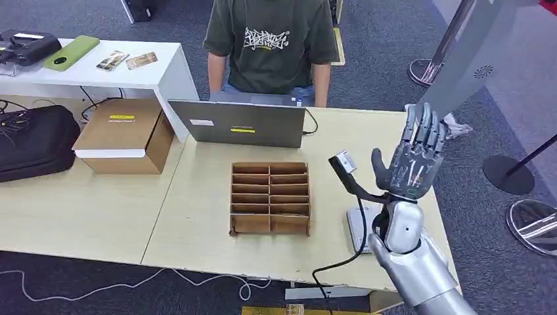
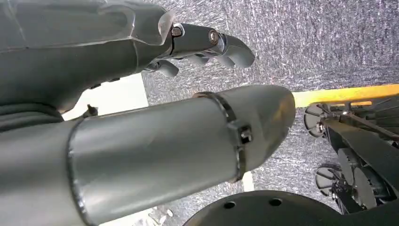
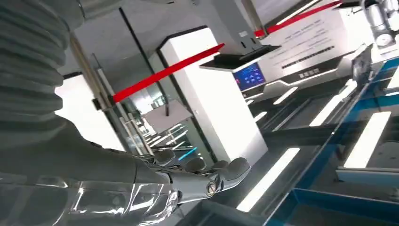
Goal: Pass the card to the sensor for recognition and then transmit it.
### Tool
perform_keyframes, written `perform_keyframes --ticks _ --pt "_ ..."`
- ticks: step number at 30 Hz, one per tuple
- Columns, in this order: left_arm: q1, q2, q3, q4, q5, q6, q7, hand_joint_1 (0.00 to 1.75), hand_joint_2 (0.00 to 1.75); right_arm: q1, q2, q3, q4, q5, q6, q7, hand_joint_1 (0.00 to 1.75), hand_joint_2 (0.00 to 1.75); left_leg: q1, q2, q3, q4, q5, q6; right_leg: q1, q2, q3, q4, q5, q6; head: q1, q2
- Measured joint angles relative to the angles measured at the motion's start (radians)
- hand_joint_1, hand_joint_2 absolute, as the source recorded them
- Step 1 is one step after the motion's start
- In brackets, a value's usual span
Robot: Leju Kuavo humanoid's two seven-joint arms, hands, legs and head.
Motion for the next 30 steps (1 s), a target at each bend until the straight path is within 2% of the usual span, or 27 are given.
perform_keyframes --ticks 5,8,10,15,22,30 --pt "0.000 0.000 0.000 0.000 0.000 0.000 -0.001 0.00 0.00 0.004 -0.009 0.004 -0.006 0.000 0.002 0.005 0.00 1.75 0.000 0.000 0.000 0.000 0.000 0.000 0.000 0.000 0.000 0.000 0.000 0.000 0.000 0.000" --pt "0.000 0.000 0.000 0.000 0.003 0.000 -0.006 0.00 0.00 0.030 -0.046 0.013 -0.043 0.000 0.011 0.023 0.00 1.75 0.000 0.000 0.000 0.000 0.000 0.000 0.000 0.000 0.000 0.000 0.000 0.000 0.000 0.000" --pt "0.001 -0.003 0.000 0.000 0.013 0.001 -0.013 0.00 0.00 0.124 -0.149 0.011 -0.179 0.000 0.091 0.031 0.00 1.75 0.000 0.000 0.000 0.000 0.000 0.000 0.000 0.000 0.000 0.000 0.000 0.000 0.000 0.000" --pt "0.003 -0.006 0.000 0.000 0.027 0.000 -0.017 0.00 0.00 0.192 -0.199 -0.002 -0.280 0.000 0.189 0.031 0.00 1.75 0.000 0.000 0.000 0.000 0.000 0.000 0.000 0.000 0.000 0.000 0.000 0.000 0.000 0.000" --pt "0.006 -0.014 0.002 0.002 0.046 -0.001 -0.028 0.00 0.00 0.310 -0.228 -0.041 -0.433 0.000 0.290 0.031 0.00 1.75 0.000 0.000 0.000 0.000 -0.001 0.000 0.000 0.000 0.000 0.000 -0.001 0.000 0.000 0.000" --pt "0.006 -0.021 0.002 0.003 0.074 -0.005 -0.028 0.00 0.00 0.404 -0.217 -0.048 -0.555 0.000 0.389 0.031 0.00 1.75 0.000 0.001 0.000 0.000 -0.001 0.001 0.000 0.000 0.000 0.000 -0.001 0.000 0.000 0.000"
